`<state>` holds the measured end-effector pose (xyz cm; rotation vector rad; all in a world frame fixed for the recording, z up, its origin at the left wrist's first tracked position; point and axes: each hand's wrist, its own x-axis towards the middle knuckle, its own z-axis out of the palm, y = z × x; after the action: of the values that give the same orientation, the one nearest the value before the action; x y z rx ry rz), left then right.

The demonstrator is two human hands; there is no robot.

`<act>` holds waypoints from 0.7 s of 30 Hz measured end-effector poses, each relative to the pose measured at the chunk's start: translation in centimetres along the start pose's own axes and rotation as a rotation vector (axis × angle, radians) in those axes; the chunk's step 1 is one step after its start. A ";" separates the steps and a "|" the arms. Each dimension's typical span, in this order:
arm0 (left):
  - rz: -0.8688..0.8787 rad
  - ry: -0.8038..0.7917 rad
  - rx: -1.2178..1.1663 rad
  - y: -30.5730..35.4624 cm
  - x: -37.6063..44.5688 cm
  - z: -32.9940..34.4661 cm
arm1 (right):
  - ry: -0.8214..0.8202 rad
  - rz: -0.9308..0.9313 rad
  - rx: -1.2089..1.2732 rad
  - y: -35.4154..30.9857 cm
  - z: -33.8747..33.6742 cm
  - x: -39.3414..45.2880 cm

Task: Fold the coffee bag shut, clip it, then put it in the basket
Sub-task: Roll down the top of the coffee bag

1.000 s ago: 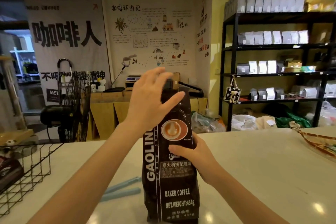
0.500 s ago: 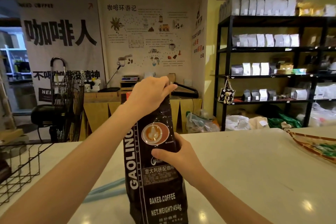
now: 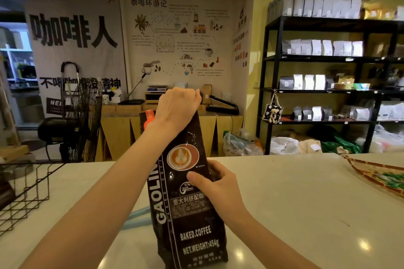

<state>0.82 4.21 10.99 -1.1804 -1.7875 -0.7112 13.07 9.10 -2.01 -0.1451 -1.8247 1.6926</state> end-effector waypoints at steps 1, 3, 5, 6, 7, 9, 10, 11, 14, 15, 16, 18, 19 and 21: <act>-0.002 0.011 -0.003 0.2 0.0 0.2 | 0.008 -0.002 0.013 0.0 0.0 -0.1; -0.002 0.038 -0.021 0.7 0.0 0.5 | 0.018 -0.002 0.033 0.0 -0.1 -0.2; 0.000 0.046 -0.039 1.1 -0.1 0.7 | 0.028 0.016 0.061 -0.1 -0.2 -0.4; 0.003 0.044 -0.051 1.4 -0.1 0.7 | 0.032 0.023 0.085 -0.1 -0.2 -0.6; 0.012 0.040 -0.062 1.6 0.0 0.7 | 0.042 0.023 0.103 0.0 -0.3 -0.9; 0.024 0.035 -0.069 2.0 0.0 0.6 | 0.072 0.006 0.114 0.4 -0.5 -1.6; 0.019 0.032 -0.066 2.2 0.1 0.6 | 0.089 0.001 0.123 0.7 -0.5 -2.1; 0.007 0.025 -0.069 2.2 0.1 0.6 | 0.099 0.002 0.135 1.0 -0.5 -2.6; -0.056 -0.003 -0.143 2.3 0.3 1.1 | 0.102 -0.005 0.121 1.8 -0.2 -3.7; -0.078 -0.008 -0.171 2.4 0.4 1.3 | 0.106 -0.020 0.102 2.0 -0.2 -3.8; -0.097 -0.012 -0.188 2.5 0.4 1.5 | 0.115 -0.035 0.082 2.1 -0.1 -3.9; -0.125 -0.018 -0.194 2.6 0.6 1.8 | 0.137 -0.064 0.045 2.3 -0.1 -3.8; -0.133 -0.021 -0.186 2.6 0.6 1.9 | 0.145 -0.076 0.032 2.4 -0.1 -3.8; -0.137 -0.028 -0.170 2.5 0.7 2.1 | 0.150 -0.089 0.011 2.6 -0.1 -3.8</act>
<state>2.30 7.22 10.58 -1.1920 -1.8742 -0.9465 15.28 7.78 -5.89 -0.1789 -1.6863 1.5867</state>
